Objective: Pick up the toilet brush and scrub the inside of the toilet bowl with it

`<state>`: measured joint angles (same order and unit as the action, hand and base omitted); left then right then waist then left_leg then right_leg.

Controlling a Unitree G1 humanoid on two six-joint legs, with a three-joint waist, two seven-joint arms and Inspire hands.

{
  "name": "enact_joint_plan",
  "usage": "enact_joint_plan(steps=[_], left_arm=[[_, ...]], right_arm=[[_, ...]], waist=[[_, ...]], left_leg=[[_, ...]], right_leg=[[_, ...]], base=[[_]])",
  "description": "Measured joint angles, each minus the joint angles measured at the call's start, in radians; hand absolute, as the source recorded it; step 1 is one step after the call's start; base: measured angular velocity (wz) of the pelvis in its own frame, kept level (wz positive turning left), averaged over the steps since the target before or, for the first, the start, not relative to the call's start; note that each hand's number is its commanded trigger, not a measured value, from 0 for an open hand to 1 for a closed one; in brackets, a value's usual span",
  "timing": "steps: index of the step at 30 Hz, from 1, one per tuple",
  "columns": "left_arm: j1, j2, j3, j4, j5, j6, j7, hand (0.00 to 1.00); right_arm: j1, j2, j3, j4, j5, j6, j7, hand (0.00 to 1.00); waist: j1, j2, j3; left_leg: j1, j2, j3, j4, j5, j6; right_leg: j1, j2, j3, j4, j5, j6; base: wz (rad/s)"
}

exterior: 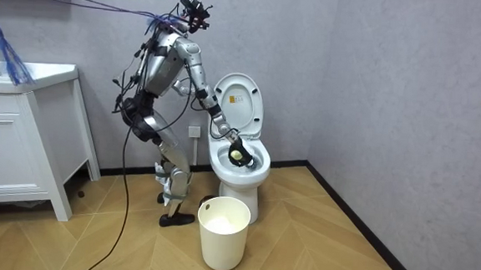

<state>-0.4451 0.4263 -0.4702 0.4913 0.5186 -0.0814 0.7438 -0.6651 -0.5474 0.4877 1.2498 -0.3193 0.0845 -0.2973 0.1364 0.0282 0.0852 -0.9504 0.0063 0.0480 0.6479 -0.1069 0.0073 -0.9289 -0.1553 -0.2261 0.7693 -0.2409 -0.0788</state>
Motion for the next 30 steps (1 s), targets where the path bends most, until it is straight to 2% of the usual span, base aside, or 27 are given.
enact_joint_plan(steps=[5,7,11,13,14,16,17,18,21,25,27,30], left_arm=[[-0.012,0.0,0.001,0.004,0.008,0.024,-0.012,0.0],[-0.019,0.0,0.0,0.005,0.009,0.031,-0.018,0.0],[-0.027,-0.001,0.002,0.022,0.044,0.042,-0.035,0.0],[-0.032,-0.005,0.002,0.021,0.045,0.045,-0.052,0.0],[-0.036,-0.015,-0.002,0.023,0.044,0.05,-0.067,0.0],[-0.04,-0.035,-0.003,0.035,0.044,0.057,-0.087,0.0],[-0.041,-0.055,-0.003,0.043,0.044,0.06,-0.094,0.0],[-0.041,-0.063,-0.004,0.042,0.044,0.061,-0.099,0.0],[-0.028,-0.068,-0.003,0.038,0.044,0.052,-0.102,0.0],[-0.001,-0.068,-0.003,0.038,0.034,0.044,-0.104,0.0],[0.016,-0.068,-0.002,0.036,0.002,0.029,-0.101,0.0],[0.051,-0.064,0.005,0.017,-0.038,0.009,-0.083,0.0]], right_arm=[[-0.002,0.003,-0.014,0.0,-0.035,-0.02,-0.024,1.0],[-0.005,0.002,-0.021,-0.001,-0.048,-0.02,-0.029,1.0],[-0.004,0.011,-0.021,-0.007,-0.189,-0.018,-0.031,1.0],[-0.005,0.012,-0.019,-0.011,-0.254,-0.003,-0.03,1.0],[-0.004,0.013,-0.006,-0.015,-0.289,0.015,-0.03,1.0],[0.005,0.026,0.033,-0.018,-0.356,0.046,-0.013,1.0],[0.013,0.034,0.062,-0.021,-0.413,0.062,0.004,1.0],[0.023,0.041,0.095,-0.024,-0.447,0.084,0.024,1.0],[0.05,0.058,0.111,-0.04,-0.466,0.135,0.061,1.0],[0.069,0.066,0.112,-0.059,-0.469,0.15,0.078,1.0],[0.107,0.069,0.112,-0.09,-0.469,0.158,0.084,1.0],[0.139,0.066,0.112,-0.127,-0.472,0.158,0.076,1.0]], waist=[[-0.025,-0.003,-0.0001],[-0.021,-0.003,-0.0001],[-0.011,0.003,-0.0026],[0.006,0.017,-0.0026],[0.013,0.039,-0.0026],[0.033,0.053,-0.003],[0.038,0.079,-0.0038],[0.05,0.089,-0.004],[0.064,0.106,-0.0043],[0.063,0.126,-0.0102],[0.058,0.13,-0.0134],[0.044,0.133,-0.0159]], left_leg=[[-0.006,-0.005,0.001,0.008,-0.005,0.006],[-0.009,-0.003,0.006,0.01,-0.004,0.008],[-0.012,-0.001,0.01,0.012,-0.001,0.011],[-0.013,0.004,0.009,0.011,-0.001,0.011],[-0.009,0.005,0.003,0.01,0.0,0.011],[0.004,0.004,0.009,0.002,-0.001,0.012],[0.01,0.003,0.001,-0.001,-0.001,0.012],[0.012,0.002,0.001,-0.008,0.0,0.01],[0.02,0.003,0.002,-0.016,0.0,0.011],[0.042,0.018,-0.006,-0.031,0.0,0.006],[0.062,0.023,-0.009,-0.042,-0.003,0.002],[0.071,0.027,-0.009,-0.053,-0.006,-0.002]], right_leg=[[-0.002,-0.008,0.0,0.011,0.005,0.012],[-0.006,-0.007,0.002,0.01,0.01,0.016],[-0.01,-0.002,0.003,0.008,0.022,0.008],[-0.007,0.004,-0.001,-0.002,0.026,0.008],[0.003,0.005,-0.011,-0.01,0.027,0.01],[0.011,0.002,-0.012,-0.013,0.026,0.012],[0.024,-0.001,-0.025,-0.021,0.026,0.011],[0.024,-0.002,-0.024,-0.025,0.026,0.011],[0.03,0.001,-0.023,-0.029,0.026,0.001],[0.066,0.024,-0.03,-0.074,0.033,-0.001],[0.089,0.04,-0.027,-0.097,0.036,0.001],[0.102,0.046,-0.027,-0.114,0.036,0.001]], base=[[0.0],[-0.07],[-0.05],[-0.04],[0.0],[0.0],[0.05],[0.06],[0.0],[-0.04],[-0.02],[0.0]])
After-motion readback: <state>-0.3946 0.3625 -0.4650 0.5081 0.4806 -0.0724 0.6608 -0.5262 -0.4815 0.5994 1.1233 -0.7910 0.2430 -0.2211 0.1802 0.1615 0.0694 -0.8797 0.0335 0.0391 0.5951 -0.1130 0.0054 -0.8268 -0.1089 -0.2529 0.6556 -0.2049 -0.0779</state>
